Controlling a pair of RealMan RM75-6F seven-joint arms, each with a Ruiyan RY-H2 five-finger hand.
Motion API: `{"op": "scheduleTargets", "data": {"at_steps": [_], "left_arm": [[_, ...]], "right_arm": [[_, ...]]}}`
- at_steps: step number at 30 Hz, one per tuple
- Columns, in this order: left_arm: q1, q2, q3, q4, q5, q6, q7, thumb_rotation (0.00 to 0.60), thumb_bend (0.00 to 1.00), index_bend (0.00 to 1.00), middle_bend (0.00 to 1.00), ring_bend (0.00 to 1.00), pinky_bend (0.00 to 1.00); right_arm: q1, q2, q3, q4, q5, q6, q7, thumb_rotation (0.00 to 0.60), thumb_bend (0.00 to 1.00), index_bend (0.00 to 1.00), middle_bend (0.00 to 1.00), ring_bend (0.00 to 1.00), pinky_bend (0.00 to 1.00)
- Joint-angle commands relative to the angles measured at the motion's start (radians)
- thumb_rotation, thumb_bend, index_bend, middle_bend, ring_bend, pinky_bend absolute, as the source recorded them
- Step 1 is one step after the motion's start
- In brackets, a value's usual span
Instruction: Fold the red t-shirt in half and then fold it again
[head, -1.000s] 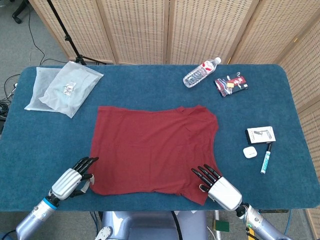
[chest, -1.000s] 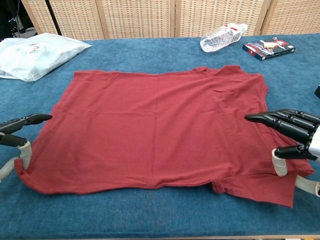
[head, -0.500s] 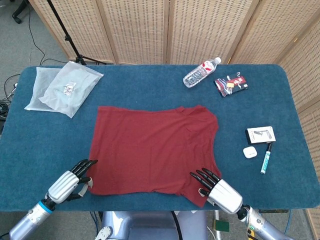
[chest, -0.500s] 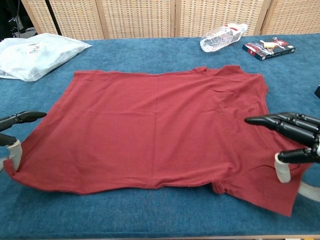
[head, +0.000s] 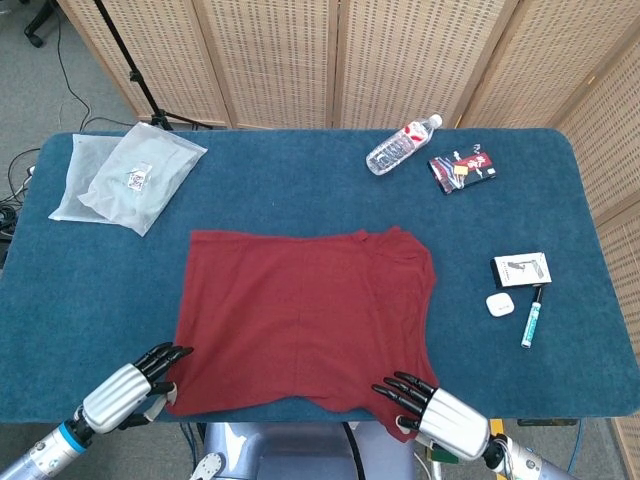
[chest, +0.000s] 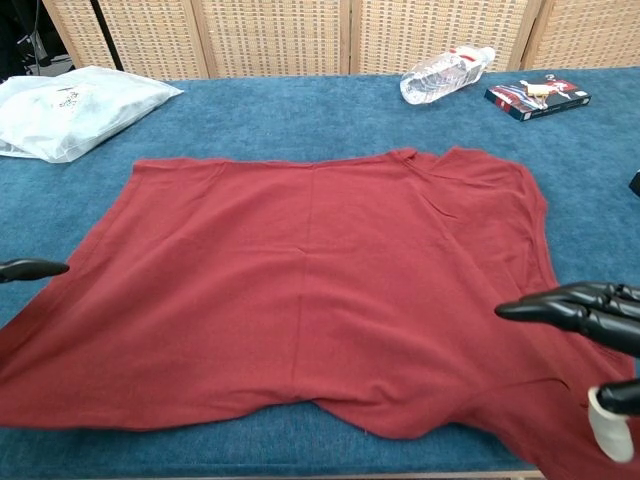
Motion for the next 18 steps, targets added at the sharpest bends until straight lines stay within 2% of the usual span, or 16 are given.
{"op": "scheduleTargets", "data": {"at_steps": [1,14,18], "left_arm": [[0.004,0.018,0.016,-0.010,0.015,0.003,0.009,0.600,0.63,0.78,0.00,0.00,0.00],[0.023,0.075,0.081,-0.027,0.075,0.012,0.029,0.600,0.63,0.78,0.00,0.00,0.00],[0.028,0.106,0.125,-0.042,0.128,0.033,0.028,0.600,0.63,0.78,0.00,0.00,0.00]], "right_arm": [[-0.001,0.019,-0.019,-0.019,-0.023,0.002,-0.011,0.600,0.47,0.67,0.00,0.00,0.10],[-0.013,0.055,-0.083,-0.045,-0.099,-0.010,-0.039,0.600,0.47,0.67,0.00,0.00,0.10],[-0.020,0.071,-0.111,-0.063,-0.148,0.008,-0.061,0.600,0.47,0.67,0.00,0.00,0.10]]}}
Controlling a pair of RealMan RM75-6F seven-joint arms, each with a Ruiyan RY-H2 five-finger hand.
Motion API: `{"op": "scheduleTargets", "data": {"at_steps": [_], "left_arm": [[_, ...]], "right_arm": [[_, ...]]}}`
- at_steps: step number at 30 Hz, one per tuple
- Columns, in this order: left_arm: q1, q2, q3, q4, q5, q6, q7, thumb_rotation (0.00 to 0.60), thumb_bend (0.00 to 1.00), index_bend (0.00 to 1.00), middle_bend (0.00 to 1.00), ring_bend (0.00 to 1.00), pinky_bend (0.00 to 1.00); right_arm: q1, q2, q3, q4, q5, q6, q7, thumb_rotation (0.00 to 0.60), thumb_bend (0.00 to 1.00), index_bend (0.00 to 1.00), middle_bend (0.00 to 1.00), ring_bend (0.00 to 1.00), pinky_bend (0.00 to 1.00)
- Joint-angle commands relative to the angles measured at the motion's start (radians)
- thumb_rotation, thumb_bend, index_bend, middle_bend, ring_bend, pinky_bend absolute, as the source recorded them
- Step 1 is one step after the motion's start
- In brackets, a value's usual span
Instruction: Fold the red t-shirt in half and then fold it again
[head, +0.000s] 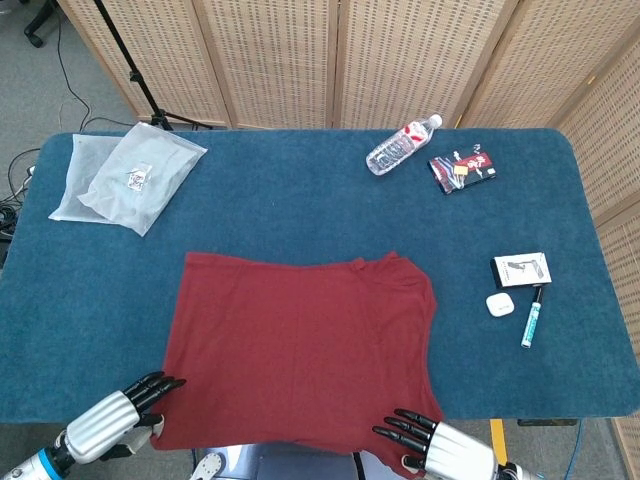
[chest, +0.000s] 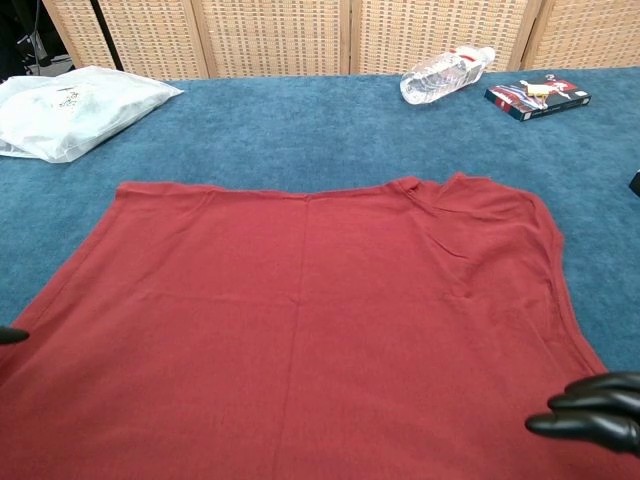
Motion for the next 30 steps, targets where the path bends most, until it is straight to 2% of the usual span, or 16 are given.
{"op": "scheduleTargets", "data": {"at_steps": [1,8,16,23,29,30], "left_arm": [[0.009,0.025,0.030,-0.009,0.039,0.025,0.006,0.600,0.63,0.78,0.00,0.00,0.00],[0.027,0.040,0.057,-0.019,0.066,0.038,0.004,0.600,0.64,0.78,0.00,0.00,0.00],[0.042,0.047,0.057,-0.027,0.072,0.044,0.029,0.600,0.65,0.78,0.00,0.00,0.00],[0.038,0.042,0.029,-0.046,0.050,0.025,0.047,0.600,0.65,0.78,0.00,0.00,0.00],[0.025,0.035,-0.026,-0.080,0.003,0.004,0.067,0.600,0.66,0.78,0.00,0.00,0.00],[0.013,0.038,-0.056,-0.103,-0.021,-0.001,0.075,0.600,0.66,0.78,0.00,0.00,0.00]], "right_arm": [[-0.008,0.016,-0.023,-0.016,-0.041,0.021,-0.022,0.600,0.47,0.67,0.00,0.00,0.10],[-0.024,0.036,-0.044,-0.020,-0.073,0.042,-0.023,0.600,0.47,0.67,0.00,0.00,0.10],[-0.032,0.040,-0.047,-0.013,-0.083,0.051,-0.010,0.600,0.47,0.67,0.00,0.00,0.10],[-0.031,0.028,-0.027,-0.002,-0.056,0.036,0.020,0.600,0.47,0.67,0.00,0.00,0.10],[-0.023,0.025,0.008,-0.008,-0.009,0.038,0.069,0.600,0.47,0.67,0.00,0.00,0.10],[-0.018,0.028,0.030,-0.020,0.020,0.044,0.091,0.600,0.47,0.67,0.00,0.00,0.10]]}}
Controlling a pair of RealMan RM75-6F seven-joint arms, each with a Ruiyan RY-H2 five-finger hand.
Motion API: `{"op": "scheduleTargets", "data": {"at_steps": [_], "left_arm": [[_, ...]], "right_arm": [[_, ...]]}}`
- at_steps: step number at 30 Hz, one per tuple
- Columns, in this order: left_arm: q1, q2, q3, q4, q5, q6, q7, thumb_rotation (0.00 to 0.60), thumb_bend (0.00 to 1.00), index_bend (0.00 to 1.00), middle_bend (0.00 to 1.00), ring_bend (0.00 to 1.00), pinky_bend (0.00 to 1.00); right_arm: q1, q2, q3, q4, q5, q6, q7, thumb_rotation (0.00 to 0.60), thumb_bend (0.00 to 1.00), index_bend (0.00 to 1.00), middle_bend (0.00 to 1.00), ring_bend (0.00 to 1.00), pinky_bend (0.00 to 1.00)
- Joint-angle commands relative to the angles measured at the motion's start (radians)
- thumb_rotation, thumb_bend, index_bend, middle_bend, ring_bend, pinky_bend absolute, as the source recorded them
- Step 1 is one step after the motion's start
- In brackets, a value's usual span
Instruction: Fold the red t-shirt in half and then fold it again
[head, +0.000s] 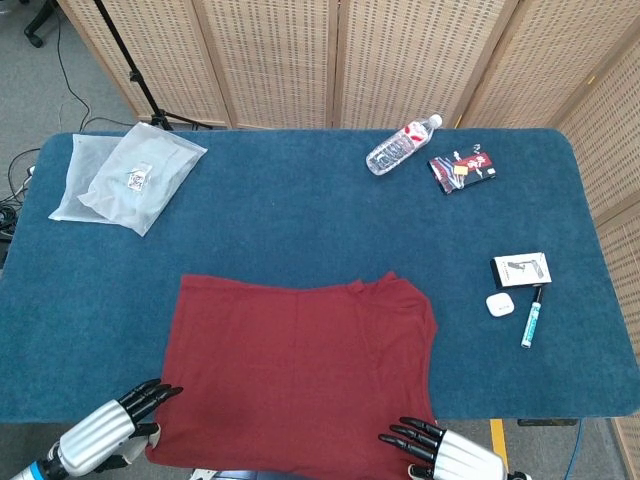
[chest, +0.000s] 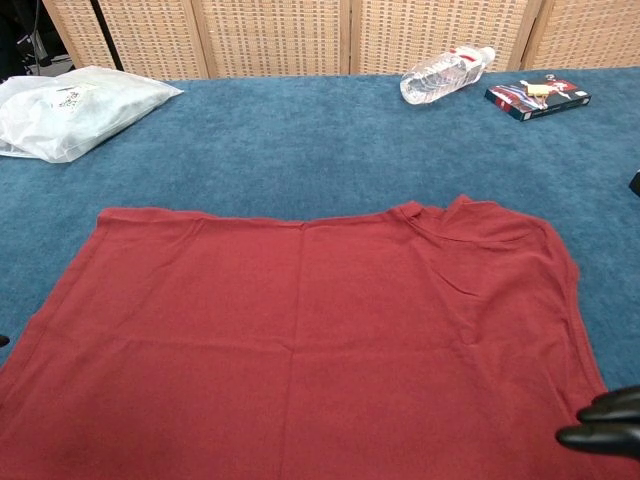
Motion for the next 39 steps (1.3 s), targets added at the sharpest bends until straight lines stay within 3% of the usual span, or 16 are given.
{"op": "scheduleTargets", "data": {"at_steps": [1,9,17,21,28,39], "left_arm": [[-0.024,0.006,-0.056,-0.050,-0.050,-0.022,0.024,0.600,0.66,0.78,0.00,0.00,0.00],[-0.089,0.066,-0.170,-0.216,-0.184,-0.132,0.112,0.600,0.67,0.78,0.00,0.00,0.00],[-0.173,0.118,-0.321,-0.382,-0.462,-0.354,0.253,0.600,0.68,0.78,0.00,0.00,0.00],[-0.216,0.081,-0.388,-0.361,-0.584,-0.452,0.276,0.600,0.68,0.78,0.00,0.00,0.00],[-0.269,0.010,-0.455,-0.269,-0.716,-0.571,0.283,0.600,0.68,0.78,0.00,0.00,0.00],[-0.324,-0.102,-0.502,-0.101,-0.817,-0.693,0.282,0.600,0.68,0.78,0.00,0.00,0.00]], "right_arm": [[0.013,0.006,0.040,-0.023,0.052,0.006,0.044,0.600,0.47,0.67,0.00,0.00,0.10],[0.081,0.060,0.147,-0.151,0.188,-0.051,0.134,0.600,0.47,0.67,0.00,0.00,0.10],[0.192,0.120,0.288,-0.298,0.408,-0.277,0.167,0.600,0.47,0.67,0.00,0.00,0.10],[0.239,0.100,0.350,-0.275,0.523,-0.401,0.193,0.600,0.47,0.67,0.00,0.00,0.10],[0.290,0.054,0.420,-0.191,0.624,-0.509,0.259,0.600,0.47,0.67,0.00,0.00,0.10],[0.337,-0.005,0.461,-0.072,0.685,-0.605,0.313,0.600,0.47,0.67,0.00,0.00,0.10]]}}
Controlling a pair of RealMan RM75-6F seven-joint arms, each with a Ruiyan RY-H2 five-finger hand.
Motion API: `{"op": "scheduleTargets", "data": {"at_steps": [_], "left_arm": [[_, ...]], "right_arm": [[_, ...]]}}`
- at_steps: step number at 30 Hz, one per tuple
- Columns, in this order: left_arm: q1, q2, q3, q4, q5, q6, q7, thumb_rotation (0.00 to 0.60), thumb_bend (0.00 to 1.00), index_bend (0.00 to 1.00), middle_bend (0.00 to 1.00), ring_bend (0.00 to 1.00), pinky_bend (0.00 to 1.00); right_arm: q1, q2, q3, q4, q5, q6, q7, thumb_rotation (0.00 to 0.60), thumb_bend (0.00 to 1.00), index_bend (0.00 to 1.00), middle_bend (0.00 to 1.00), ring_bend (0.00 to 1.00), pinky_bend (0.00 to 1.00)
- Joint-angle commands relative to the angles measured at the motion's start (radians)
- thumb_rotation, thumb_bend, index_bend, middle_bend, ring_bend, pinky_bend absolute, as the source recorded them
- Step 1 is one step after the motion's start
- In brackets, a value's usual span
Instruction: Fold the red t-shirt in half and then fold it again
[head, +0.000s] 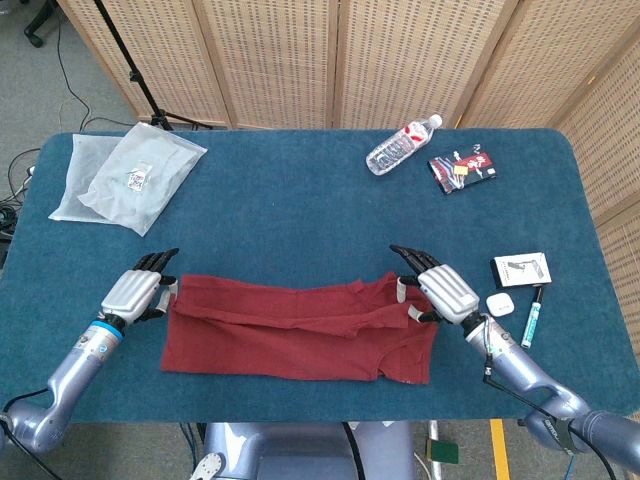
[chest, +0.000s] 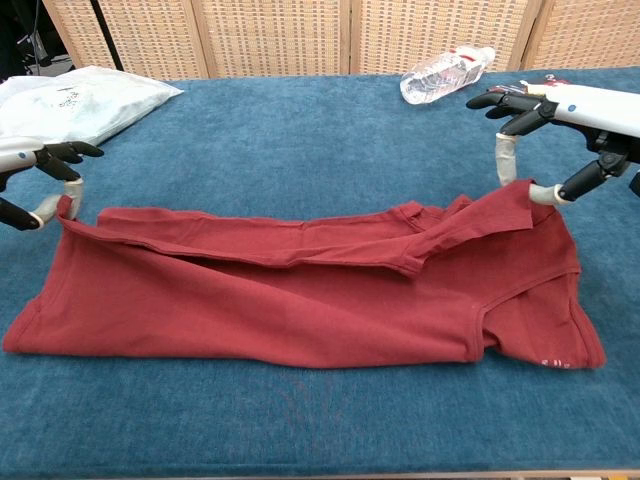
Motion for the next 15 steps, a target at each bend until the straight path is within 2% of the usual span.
{"op": "scheduleTargets", "data": {"at_steps": [1,8,9,10,11,12,13,14,15], "left_arm": [[-0.015,-0.031,-0.013,0.041,-0.020,-0.027,-0.005,0.600,0.68,0.78,0.00,0.00,0.00],[-0.020,-0.080,-0.021,0.115,-0.015,-0.028,-0.021,0.600,0.67,0.78,0.00,0.00,0.00],[-0.020,-0.087,-0.021,0.126,-0.014,-0.027,-0.019,0.600,0.66,0.73,0.00,0.00,0.00],[-0.020,-0.092,-0.020,0.132,-0.014,-0.027,-0.016,0.600,0.65,0.66,0.00,0.00,0.00],[-0.021,-0.094,-0.019,0.136,-0.016,-0.032,-0.014,0.600,0.62,0.47,0.00,0.00,0.00],[-0.022,-0.096,-0.020,0.134,-0.017,-0.040,-0.022,0.600,0.57,0.25,0.00,0.00,0.00],[-0.022,-0.096,-0.021,0.133,-0.014,-0.042,-0.034,0.600,0.53,0.11,0.00,0.00,0.00],[-0.022,-0.097,-0.024,0.131,-0.008,-0.040,-0.056,0.600,0.49,0.02,0.00,0.00,0.00],[-0.020,-0.099,-0.027,0.133,0.003,-0.034,-0.082,0.600,0.45,0.00,0.00,0.00,0.00]], "right_arm": [[0.012,-0.017,0.009,0.025,0.015,-0.022,0.007,0.600,0.47,0.67,0.00,0.00,0.10],[0.022,-0.039,0.021,0.060,0.038,-0.048,-0.005,0.600,0.47,0.67,0.00,0.00,0.10],[0.023,-0.041,0.022,0.065,0.041,-0.052,-0.009,0.600,0.47,0.67,0.00,0.00,0.10],[0.024,-0.042,0.023,0.067,0.043,-0.054,-0.012,0.600,0.47,0.67,0.00,0.00,0.10],[0.024,-0.044,0.024,0.069,0.045,-0.057,-0.014,0.600,0.47,0.67,0.00,0.00,0.10],[0.026,-0.046,0.025,0.073,0.049,-0.062,-0.017,0.600,0.47,0.67,0.00,0.00,0.10],[0.026,-0.047,0.026,0.074,0.051,-0.064,-0.019,0.600,0.47,0.67,0.00,0.00,0.10],[0.027,-0.049,0.028,0.077,0.053,-0.066,-0.021,0.600,0.47,0.67,0.00,0.00,0.10],[0.027,-0.051,0.029,0.081,0.056,-0.069,-0.023,0.600,0.47,0.67,0.00,0.00,0.10]]}}
